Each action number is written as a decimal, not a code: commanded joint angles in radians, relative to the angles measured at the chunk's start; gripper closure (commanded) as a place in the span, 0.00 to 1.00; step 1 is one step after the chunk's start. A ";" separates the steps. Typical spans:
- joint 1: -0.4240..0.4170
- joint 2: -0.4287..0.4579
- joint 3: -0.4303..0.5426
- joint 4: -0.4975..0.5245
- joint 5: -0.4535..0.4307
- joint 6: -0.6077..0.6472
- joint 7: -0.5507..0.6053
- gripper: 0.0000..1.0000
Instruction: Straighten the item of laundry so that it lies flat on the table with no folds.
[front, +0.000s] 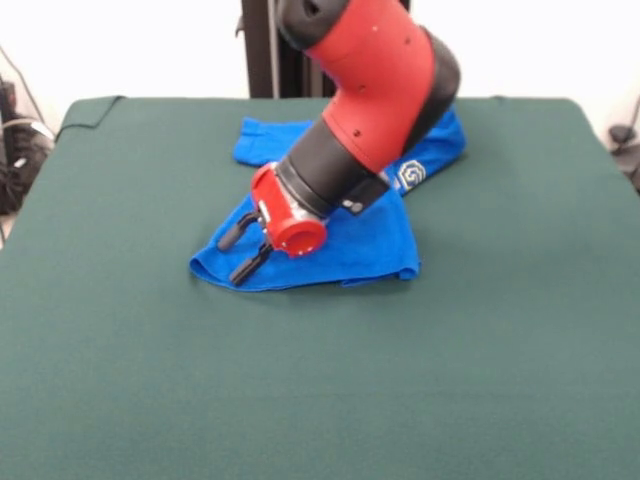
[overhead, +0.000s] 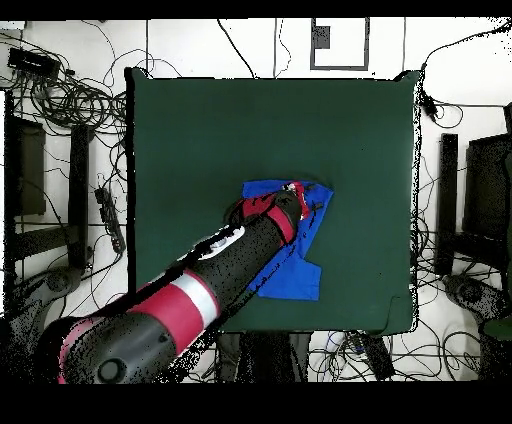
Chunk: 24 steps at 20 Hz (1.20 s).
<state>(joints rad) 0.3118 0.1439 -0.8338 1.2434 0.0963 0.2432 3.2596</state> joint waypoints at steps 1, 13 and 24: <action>-0.037 0.033 0.270 -0.058 -0.110 -0.083 -0.157 0.00; 0.011 0.246 -0.112 -0.150 -0.156 -0.224 0.007 0.00; -0.031 0.390 -0.329 -0.143 -0.051 -0.364 0.027 0.00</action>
<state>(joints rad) 0.3062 0.4155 -1.1281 1.1801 -0.0473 -0.0322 3.2596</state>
